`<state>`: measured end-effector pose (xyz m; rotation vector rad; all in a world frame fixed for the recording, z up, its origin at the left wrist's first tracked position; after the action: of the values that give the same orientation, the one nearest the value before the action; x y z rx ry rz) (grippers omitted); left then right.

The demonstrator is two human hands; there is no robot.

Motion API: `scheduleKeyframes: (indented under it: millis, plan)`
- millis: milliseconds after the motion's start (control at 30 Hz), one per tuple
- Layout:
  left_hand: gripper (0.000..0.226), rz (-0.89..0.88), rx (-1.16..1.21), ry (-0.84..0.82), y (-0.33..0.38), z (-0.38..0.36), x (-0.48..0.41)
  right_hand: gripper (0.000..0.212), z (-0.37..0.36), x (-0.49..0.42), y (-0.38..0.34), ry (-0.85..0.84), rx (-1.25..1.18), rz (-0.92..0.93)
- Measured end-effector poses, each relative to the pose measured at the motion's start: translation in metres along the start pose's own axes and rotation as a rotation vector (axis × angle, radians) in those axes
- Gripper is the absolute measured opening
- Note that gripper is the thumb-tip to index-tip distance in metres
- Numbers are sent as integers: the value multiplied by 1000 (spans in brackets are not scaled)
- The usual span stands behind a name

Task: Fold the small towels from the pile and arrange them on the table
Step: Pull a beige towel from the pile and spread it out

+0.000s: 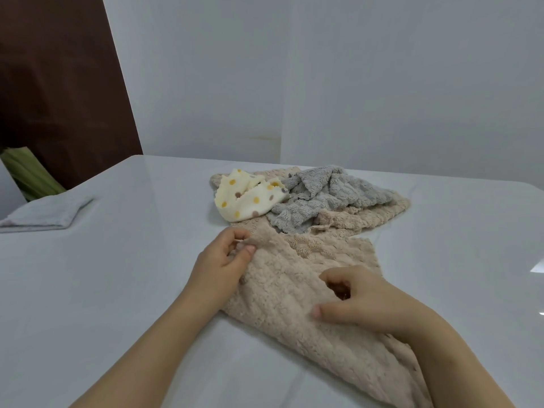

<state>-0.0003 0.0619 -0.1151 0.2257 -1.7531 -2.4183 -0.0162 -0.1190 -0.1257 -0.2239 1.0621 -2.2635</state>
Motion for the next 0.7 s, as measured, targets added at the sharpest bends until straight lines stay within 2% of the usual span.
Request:
scheduleKeyframes:
  millis: [133,200,300,367,400,433,500,600,667,700]
  plan:
    - [20,60,96,79,-3,17,-4,26,1,13,8,-119,-87,-79]
    - [21,72,121,133,-4,27,-6,39,5,18,14,-151,-66,-112]
    - [20,96,107,197,-8,39,-10,38,13,27,24,-132,-109,-174]
    - [21,125,82,224,-12,44,-12,49,21,32,33,-106,-104,-216]
    - [22,143,66,228,-15,45,-13,51,26,35,38,-76,-99,-245]
    - [21,161,47,229,-17,46,-14,45,32,35,43,-18,-96,-266]
    - [20,191,-15,223,-21,46,-15,24,48,33,47,174,-93,-267]
    - [12,235,-137,164,-28,37,-17,13,65,30,50,436,-65,-243]
    - [6,253,-249,107,-32,29,-15,13,62,27,50,480,-62,-239]
    - [10,245,-333,86,-31,26,-14,14,60,25,51,479,-61,-244]
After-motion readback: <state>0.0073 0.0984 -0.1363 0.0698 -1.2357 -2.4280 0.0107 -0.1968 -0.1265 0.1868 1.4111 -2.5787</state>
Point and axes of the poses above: each hand's wrist, its own x-axis away from the middle knuckle, its own z-axis out of the back of the hand, y = z × x, the point moved 10 cm from there along -x, towards the middle knuckle, and after that the axes turned 14 degrees about z, right-handed, at the moved point
